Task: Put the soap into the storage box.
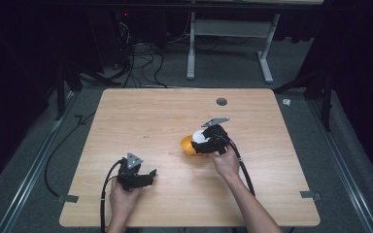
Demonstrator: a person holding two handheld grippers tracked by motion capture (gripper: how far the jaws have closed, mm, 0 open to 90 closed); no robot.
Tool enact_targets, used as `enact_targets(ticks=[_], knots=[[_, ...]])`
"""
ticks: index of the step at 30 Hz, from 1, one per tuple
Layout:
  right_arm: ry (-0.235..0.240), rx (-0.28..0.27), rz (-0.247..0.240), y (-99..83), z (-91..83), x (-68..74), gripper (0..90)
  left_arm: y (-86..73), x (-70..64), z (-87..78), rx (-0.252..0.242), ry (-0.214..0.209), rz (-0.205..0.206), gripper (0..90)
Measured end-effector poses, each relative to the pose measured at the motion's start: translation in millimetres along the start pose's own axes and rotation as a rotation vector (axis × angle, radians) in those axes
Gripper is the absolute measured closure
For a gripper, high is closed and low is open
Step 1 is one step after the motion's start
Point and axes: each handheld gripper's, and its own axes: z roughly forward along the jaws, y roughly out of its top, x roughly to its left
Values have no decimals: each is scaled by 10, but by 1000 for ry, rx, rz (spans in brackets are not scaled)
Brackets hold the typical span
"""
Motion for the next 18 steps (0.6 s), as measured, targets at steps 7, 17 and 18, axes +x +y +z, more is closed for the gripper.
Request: enact_targets(ticks=[7,17,18], knots=[[-1,19,4,-3,70,-2,234,0,1,0,-1,0,-1,218],[1,39,18,-14,149,2,233,0,1,0,-1,0,-1,218],[1,40,17,-13,153,1,233,0,1,0,-1,0,-1,218]])
